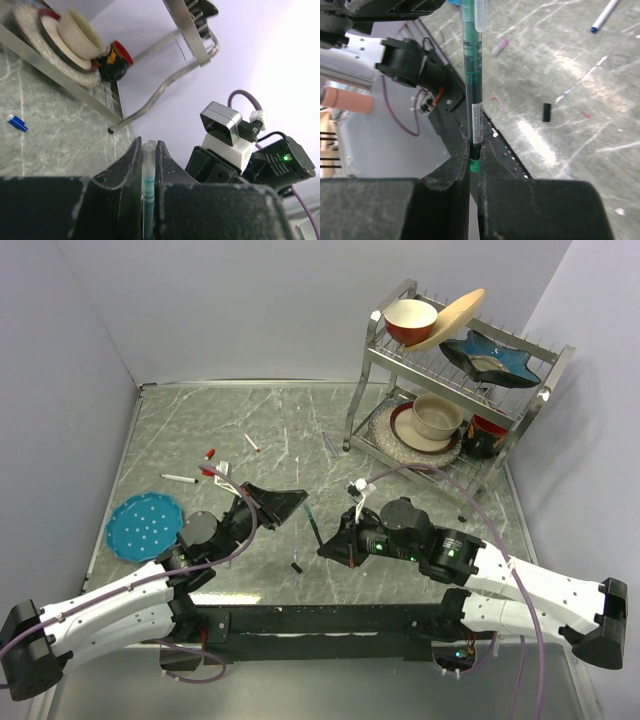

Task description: Insert the pens into the pen caps

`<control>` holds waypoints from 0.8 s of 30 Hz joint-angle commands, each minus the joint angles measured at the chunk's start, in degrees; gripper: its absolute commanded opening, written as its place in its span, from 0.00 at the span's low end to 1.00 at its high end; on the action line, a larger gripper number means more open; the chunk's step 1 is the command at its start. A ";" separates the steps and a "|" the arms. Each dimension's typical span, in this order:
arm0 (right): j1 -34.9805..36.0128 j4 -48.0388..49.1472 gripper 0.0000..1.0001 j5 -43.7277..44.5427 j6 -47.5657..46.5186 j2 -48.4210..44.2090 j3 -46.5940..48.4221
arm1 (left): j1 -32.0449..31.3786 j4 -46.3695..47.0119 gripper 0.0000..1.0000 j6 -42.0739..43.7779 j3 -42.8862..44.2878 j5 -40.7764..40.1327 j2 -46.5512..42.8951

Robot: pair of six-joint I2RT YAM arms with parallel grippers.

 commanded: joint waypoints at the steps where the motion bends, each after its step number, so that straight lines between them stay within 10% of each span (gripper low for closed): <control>1: -6.14 17.48 0.00 12.96 -2.19 0.55 11.57 | -4.69 -8.25 0.01 -1.14 -4.08 9.42 1.54; 15: -14.41 17.38 0.00 -1.09 -4.74 10.49 16.88 | -7.42 -0.95 0.01 -3.16 -5.58 9.77 8.57; 24: -14.41 18.37 0.00 -6.90 -1.93 5.14 -1.21 | -6.54 -26.85 0.01 4.13 13.75 -3.48 10.24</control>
